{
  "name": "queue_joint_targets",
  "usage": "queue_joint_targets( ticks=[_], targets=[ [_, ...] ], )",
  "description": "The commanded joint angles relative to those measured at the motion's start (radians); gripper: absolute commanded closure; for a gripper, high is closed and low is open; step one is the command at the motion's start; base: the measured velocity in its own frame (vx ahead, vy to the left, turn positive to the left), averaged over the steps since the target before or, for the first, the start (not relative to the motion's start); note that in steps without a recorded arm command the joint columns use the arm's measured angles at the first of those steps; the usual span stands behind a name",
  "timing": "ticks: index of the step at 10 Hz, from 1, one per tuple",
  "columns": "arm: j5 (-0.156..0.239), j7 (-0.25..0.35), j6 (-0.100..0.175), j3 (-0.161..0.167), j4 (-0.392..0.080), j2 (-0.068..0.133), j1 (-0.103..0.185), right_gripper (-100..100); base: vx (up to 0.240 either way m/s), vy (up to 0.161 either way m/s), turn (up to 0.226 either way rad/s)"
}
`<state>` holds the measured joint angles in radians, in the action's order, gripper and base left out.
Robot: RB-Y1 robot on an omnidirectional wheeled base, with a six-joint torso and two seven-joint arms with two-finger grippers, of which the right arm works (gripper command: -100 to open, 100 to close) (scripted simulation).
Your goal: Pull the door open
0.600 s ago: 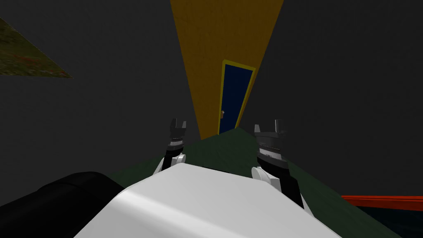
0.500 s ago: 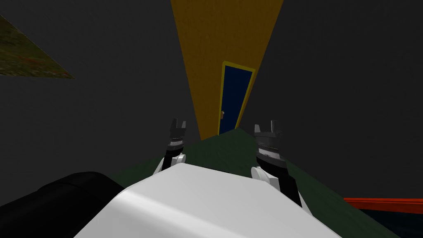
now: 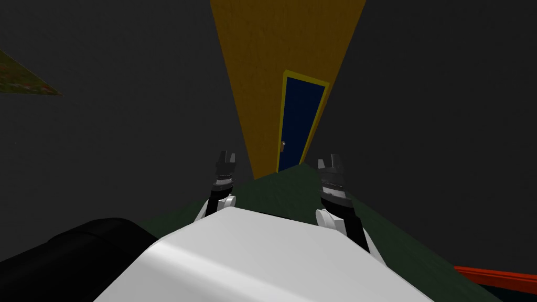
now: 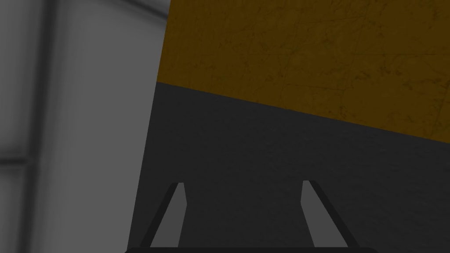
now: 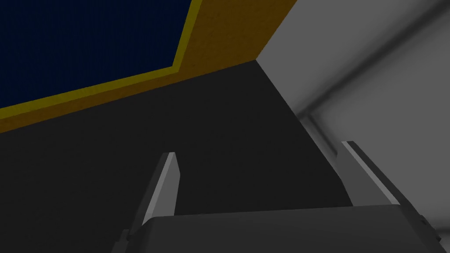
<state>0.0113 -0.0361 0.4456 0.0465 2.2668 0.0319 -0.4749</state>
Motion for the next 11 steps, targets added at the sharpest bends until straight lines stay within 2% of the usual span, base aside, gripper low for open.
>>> queue_joint_targets(
  ticks=[1,11],
  targets=[
    [-0.021,-0.029,-0.001,0.002,-0.039,0.012,0.023,-100,0.174,-0.018,0.029],
    [-0.131,-0.168,0.006,0.018,-0.246,0.060,0.131,-100,0.125,-0.028,0.024]
  ],
)
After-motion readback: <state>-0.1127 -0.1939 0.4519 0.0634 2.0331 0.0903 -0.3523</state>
